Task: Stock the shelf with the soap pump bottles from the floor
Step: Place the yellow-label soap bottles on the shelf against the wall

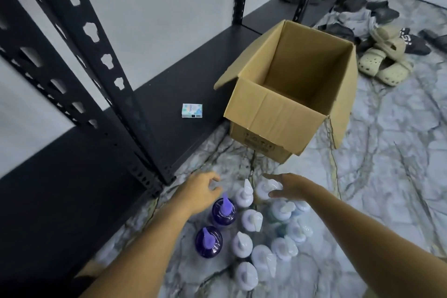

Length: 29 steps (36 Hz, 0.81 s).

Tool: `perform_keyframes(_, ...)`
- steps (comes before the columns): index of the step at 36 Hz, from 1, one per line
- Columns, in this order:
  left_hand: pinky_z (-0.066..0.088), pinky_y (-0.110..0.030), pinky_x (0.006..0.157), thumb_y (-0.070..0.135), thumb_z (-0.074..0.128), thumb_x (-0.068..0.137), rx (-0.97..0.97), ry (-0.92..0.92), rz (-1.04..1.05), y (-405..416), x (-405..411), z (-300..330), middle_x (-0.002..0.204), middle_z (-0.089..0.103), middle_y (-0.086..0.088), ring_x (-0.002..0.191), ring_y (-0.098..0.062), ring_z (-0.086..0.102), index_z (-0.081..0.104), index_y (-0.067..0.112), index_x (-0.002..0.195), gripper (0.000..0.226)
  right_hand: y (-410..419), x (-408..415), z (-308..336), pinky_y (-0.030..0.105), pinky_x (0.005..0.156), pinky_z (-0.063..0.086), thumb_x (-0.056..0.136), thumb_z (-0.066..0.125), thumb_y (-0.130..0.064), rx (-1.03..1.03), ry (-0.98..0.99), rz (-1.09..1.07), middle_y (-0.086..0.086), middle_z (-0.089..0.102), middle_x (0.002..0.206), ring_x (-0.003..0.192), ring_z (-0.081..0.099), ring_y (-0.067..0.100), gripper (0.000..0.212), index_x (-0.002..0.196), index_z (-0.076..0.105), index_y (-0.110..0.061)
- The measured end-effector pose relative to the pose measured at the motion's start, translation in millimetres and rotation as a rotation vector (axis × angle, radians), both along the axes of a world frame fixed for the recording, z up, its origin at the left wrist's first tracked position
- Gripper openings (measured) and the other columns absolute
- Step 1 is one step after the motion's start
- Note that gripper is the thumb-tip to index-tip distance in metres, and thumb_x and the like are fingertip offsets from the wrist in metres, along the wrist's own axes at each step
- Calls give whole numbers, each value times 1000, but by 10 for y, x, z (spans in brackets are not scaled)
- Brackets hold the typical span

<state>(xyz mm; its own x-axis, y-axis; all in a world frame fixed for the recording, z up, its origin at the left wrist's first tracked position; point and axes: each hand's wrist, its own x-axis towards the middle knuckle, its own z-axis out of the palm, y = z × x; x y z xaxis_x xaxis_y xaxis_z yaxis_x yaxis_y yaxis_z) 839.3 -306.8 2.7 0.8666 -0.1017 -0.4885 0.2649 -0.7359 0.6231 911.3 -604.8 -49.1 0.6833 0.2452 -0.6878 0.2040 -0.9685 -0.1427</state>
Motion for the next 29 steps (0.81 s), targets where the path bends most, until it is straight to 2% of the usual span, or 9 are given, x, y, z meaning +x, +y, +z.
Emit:
perform_keyframes(3,52,-38,95,40,61,86,-18,19,1,-12,15,-49,115,67,7,102,-13,64,65,36,115,29,26,4,-59,32,97,39,90,57,-58,46,-6,40,0,55,144,126,52,23,73,154,23,-48)
perform_keyframes(9,50,-37,98,34,63,90,-46,31,5,-68,101,-137,120,66,4,106,-14,63,66,34,114,24,28,28,-176,31,97,42,89,62,-55,127,-68,54,-4,62,136,121,56,20,61,146,43,-45)
perform_keyframes(16,50,-36,98,30,59,93,-75,78,-25,-175,293,-208,115,66,8,105,-12,62,67,34,114,23,-33,33,-316,31,85,48,86,61,-61,155,-170,104,-2,70,116,103,62,20,57,140,47,-51)
perform_keyframes(19,50,-33,97,28,58,95,-55,105,-62,-238,367,-254,116,67,6,106,-13,62,67,32,118,25,-14,22,-400,31,78,49,84,63,-63,165,-229,87,0,73,105,96,64,22,53,133,58,-44)
perform_keyframes(22,48,-27,93,30,60,94,-18,169,-113,-285,422,-312,119,65,4,106,-14,61,67,31,120,27,10,14,-489,32,75,50,83,63,-63,166,-250,81,0,73,96,88,63,21,44,113,69,-32)
perform_keyframes(23,47,-26,94,30,62,94,-5,195,-134,-300,440,-335,120,64,3,107,-15,60,66,31,121,28,9,20,-500,32,76,50,84,66,-60,191,-244,70,-1,73,98,90,64,21,41,112,70,-30)
perform_keyframes(26,46,-27,96,30,66,92,7,235,-171,-341,499,-396,125,62,1,109,-16,59,63,29,127,34,8,34,-458,30,85,49,84,72,-50,305,-211,41,-3,72,117,104,65,21,50,129,65,-32)
perform_keyframes(29,42,-24,88,29,68,91,-12,247,-199,-404,564,-443,126,60,1,103,-13,56,61,29,130,39,10,49,-453,30,86,49,85,73,-45,340,-191,45,0,72,119,104,64,23,53,135,62,-32)
